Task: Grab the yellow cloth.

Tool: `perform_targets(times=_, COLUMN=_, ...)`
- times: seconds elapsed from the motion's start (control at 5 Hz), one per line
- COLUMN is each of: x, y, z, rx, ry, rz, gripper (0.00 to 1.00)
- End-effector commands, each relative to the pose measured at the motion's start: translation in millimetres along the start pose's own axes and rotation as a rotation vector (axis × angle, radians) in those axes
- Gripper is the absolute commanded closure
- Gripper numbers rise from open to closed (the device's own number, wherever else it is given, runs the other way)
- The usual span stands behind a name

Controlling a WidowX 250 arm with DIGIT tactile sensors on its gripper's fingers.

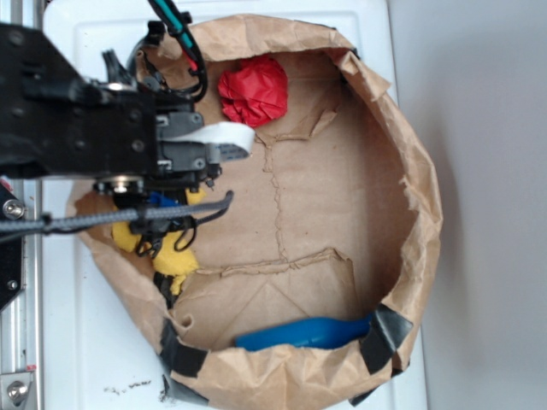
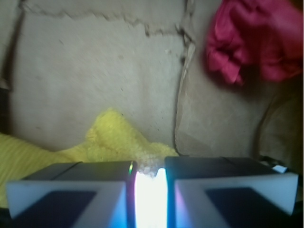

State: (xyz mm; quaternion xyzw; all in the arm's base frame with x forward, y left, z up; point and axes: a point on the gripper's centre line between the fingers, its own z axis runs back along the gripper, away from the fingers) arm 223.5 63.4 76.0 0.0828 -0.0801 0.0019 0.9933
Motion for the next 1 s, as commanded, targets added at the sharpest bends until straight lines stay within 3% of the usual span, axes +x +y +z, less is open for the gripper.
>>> perform_targets(times=0.0, x=36.4, y=10.8, z=67.9, rx=-0.095, ry=-0.093, rz=0.102, gripper=1.0)
perform_targets(times=0.2, x=49.2, y=8.4, z=86.4, rx=-0.144, ry=-0.094, rz=0.134, gripper=1.0)
perform_targets(times=0.4, x=57.9, y=3.3, z=93.3, rx=-0.149, ry=-0.109, rz=0.156, gripper=1.0)
perform_targets(times=0.8, x=65.6, y=-3.8, z=97.4, rx=-0.101, ry=-0.152, rz=0.176, gripper=1.0)
